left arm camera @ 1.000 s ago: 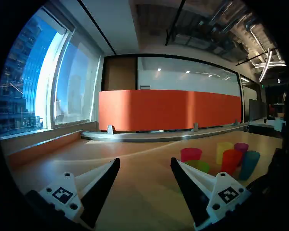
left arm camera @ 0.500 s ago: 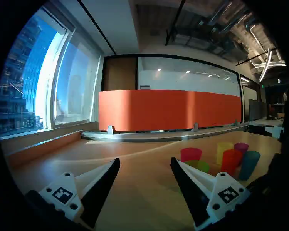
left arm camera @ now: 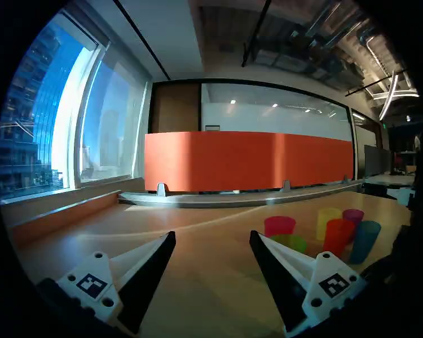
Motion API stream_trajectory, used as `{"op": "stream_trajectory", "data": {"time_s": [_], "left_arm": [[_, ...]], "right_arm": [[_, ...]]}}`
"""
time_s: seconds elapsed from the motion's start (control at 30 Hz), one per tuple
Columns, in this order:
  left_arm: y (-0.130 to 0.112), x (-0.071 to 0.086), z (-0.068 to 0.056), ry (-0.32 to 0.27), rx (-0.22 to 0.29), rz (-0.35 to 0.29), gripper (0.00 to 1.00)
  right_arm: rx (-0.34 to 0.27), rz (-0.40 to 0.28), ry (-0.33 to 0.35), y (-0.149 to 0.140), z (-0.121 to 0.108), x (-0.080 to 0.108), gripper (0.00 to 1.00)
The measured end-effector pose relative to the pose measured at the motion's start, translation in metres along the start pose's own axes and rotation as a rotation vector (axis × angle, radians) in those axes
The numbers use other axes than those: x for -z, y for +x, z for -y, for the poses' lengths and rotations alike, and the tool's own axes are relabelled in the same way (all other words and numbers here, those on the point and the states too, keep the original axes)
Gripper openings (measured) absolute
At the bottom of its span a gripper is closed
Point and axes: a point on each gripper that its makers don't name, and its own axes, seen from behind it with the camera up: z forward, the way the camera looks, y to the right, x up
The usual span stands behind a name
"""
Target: Pour water
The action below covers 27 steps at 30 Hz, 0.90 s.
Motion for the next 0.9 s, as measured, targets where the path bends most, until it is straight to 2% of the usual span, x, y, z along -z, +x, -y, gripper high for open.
{"op": "stream_trajectory", "data": {"time_s": [0.9], "left_arm": [[0.0002,-0.0002,0.0002,0.0,0.0,0.0,0.98]], "right_arm": [[-0.002,0.001,-0.015,0.0003,-0.0016,0.0018,1.0]]}}
